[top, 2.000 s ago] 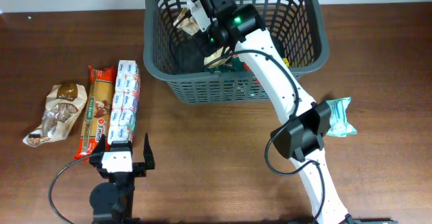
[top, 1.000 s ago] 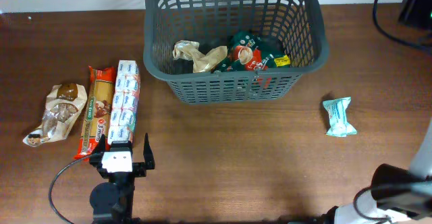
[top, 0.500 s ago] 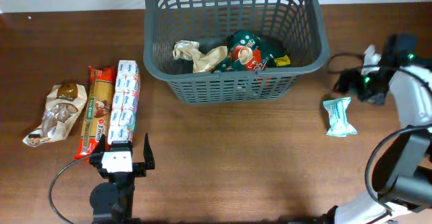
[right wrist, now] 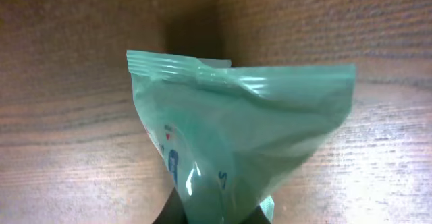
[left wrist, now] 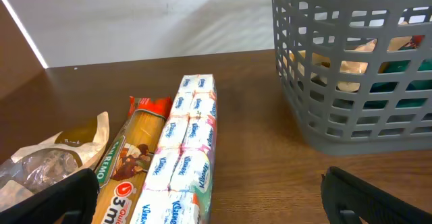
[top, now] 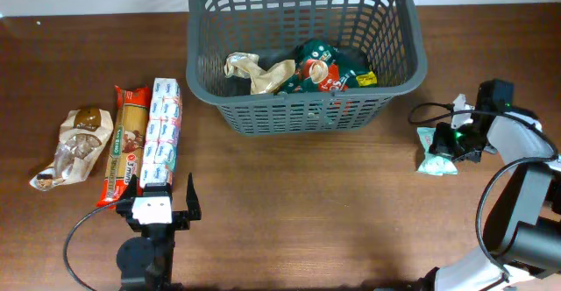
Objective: Pack container
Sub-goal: 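Reach the right gripper to the mint-green packet and grasp it, then carry the mint-green packet into the basket and release it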
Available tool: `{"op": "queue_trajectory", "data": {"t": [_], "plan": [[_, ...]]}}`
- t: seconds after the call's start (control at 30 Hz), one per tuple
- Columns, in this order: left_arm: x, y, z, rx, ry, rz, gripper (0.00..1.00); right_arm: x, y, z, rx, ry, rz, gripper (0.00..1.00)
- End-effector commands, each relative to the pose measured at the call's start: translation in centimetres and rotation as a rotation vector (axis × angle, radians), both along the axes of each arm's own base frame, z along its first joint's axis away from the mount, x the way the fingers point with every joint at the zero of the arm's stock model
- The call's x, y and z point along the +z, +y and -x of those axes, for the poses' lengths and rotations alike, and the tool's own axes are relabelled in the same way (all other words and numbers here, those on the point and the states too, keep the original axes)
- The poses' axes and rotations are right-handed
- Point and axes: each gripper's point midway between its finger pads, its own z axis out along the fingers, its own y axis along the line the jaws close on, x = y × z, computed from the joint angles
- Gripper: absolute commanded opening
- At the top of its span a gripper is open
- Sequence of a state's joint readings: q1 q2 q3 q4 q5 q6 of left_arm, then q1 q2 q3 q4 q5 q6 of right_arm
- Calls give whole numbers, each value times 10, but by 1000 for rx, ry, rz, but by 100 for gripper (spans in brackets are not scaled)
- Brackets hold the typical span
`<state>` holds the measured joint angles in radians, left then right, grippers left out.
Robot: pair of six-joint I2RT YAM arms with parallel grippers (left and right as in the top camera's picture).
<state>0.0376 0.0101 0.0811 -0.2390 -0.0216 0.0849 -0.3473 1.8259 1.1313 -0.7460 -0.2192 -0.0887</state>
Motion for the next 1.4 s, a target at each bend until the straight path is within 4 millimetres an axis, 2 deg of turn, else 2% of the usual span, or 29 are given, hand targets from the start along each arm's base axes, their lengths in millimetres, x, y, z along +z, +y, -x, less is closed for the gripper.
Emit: {"op": "queue_trajectory", "data": {"t": [0.0, 0.13, 0.2, 0.3, 0.37, 0.4, 0.43, 0.47, 0.53, 0.6, 0.67, 0.73, 0.77, 0.8, 0.87, 0.97, 1.03, 1.2, 1.37], "plan": [[-2, -2, 0, -11, 0, 3, 99, 0, -1, -4, -1, -20, 1, 4], [-2, -2, 0, -11, 0, 3, 99, 28, -9, -26, -2, -70, 19, 4], [-2, -2, 0, -11, 0, 3, 99, 54, -15, -42, -19, -107, 29, 4], [-2, -2, 0, -11, 0, 3, 99, 112, -26, -71, -32, -203, 59, 4], [-2, -2, 0, -11, 0, 4, 99, 163, -32, -91, -44, -294, 85, 3], [-2, -2, 0, -11, 0, 3, 99, 183, -34, -96, -49, -330, 95, 4], [-2, -2, 0, -11, 0, 3, 99, 215, -34, -105, -59, -394, 102, 4], [-2, -2, 0, -11, 0, 3, 99, 249, -29, -113, -44, -472, 98, 4], [-2, -2, 0, -11, 0, 3, 99, 295, -15, -121, -4, -581, 83, 4], [-2, -2, 0, -11, 0, 3, 99, 352, 15, -125, 86, -725, 63, 4], [-2, -2, 0, -11, 0, 3, 99, 383, 40, -125, 166, -809, 57, 4], [-2, -2, 0, -11, 0, 3, 99, 411, 81, -123, 304, -898, 56, 4], [-2, -2, 0, -11, 0, 3, 99, 415, 93, -122, 350, -914, 61, 4], [-2, -2, 0, -11, 0, 3, 99, 417, 115, -122, 434, -932, 71, 4], [-2, -2, 0, -11, 0, 3, 99, 410, 152, -121, 587, -943, 85, 4], [-2, -2, 0, -11, 0, 3, 99, 381, 205, -123, 823, -924, 105, 4], [-2, -2, 0, -11, 0, 3, 99, 354, 229, -130, 910, -881, 120, 3], [-2, -2, 0, -11, 0, 3, 99, 279, 247, -164, 937, -725, 148, 4], [-2, -2, 0, -11, 0, 3, 99, 206, 249, -184, 896, -567, 105, 4]]}}
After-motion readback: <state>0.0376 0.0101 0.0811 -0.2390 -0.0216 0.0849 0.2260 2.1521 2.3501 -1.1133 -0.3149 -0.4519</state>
